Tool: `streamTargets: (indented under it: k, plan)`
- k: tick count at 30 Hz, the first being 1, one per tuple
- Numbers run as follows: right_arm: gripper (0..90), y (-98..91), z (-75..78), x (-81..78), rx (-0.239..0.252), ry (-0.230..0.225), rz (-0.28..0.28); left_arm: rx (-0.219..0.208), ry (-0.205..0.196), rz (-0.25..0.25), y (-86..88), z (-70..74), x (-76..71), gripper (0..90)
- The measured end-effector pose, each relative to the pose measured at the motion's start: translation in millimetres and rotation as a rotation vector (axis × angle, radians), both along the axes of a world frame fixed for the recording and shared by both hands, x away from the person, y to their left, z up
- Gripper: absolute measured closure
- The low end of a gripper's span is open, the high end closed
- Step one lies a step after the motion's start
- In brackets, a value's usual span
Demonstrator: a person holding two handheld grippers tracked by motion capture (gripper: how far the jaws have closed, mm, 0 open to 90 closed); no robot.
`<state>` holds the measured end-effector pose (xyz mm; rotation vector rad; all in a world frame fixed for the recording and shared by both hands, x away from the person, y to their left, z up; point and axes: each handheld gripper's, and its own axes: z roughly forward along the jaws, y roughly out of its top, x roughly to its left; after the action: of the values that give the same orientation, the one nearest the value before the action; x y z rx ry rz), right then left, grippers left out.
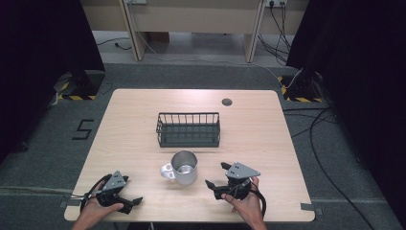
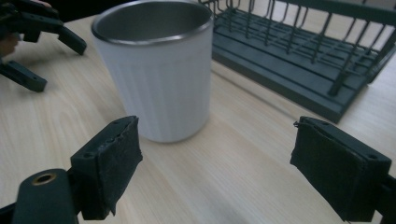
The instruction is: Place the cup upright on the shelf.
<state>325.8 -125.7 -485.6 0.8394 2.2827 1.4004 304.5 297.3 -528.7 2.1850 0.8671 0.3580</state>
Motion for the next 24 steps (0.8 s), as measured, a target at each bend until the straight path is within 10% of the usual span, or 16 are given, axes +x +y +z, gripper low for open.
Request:
streamTargets:
  k: [24]
  plan:
    - [15.0, 34.3, 9.5, 14.0, 0.129, -0.065, 0.138, 0.000, 0.000, 0.000, 0.0, 0.0, 0.1, 0.0]
